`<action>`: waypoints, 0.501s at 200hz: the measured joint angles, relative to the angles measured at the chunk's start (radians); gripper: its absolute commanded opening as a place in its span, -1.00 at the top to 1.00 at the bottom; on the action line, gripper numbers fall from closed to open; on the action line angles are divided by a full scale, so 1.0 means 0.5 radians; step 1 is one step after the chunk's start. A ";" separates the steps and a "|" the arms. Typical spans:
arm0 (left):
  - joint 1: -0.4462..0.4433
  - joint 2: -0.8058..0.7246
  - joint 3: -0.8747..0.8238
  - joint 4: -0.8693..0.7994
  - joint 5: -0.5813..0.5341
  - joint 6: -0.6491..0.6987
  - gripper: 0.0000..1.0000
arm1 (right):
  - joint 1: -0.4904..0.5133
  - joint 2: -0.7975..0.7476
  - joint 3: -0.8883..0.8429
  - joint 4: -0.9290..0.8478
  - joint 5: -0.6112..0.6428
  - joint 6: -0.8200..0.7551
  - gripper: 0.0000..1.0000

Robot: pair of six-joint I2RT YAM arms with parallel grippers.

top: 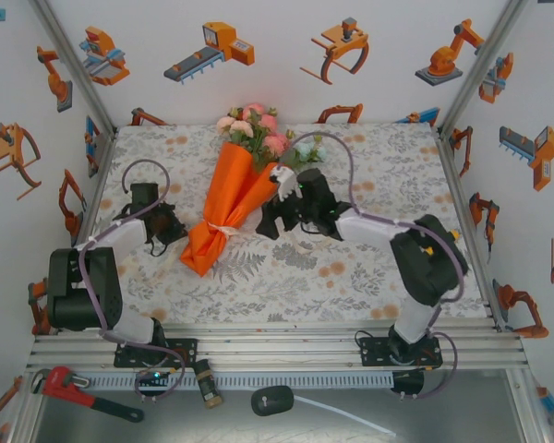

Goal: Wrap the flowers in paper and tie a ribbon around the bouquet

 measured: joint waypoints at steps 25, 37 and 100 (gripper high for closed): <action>-0.037 0.001 0.000 0.002 0.011 0.001 1.00 | 0.090 0.304 0.278 -0.151 -0.106 -0.170 -0.64; -0.046 0.001 0.000 0.002 0.012 0.001 1.00 | 0.122 0.414 0.394 -0.201 -0.147 -0.217 -0.64; -0.055 0.044 0.015 0.004 0.019 0.001 1.00 | 0.207 0.761 0.727 -0.228 -0.198 -0.231 0.21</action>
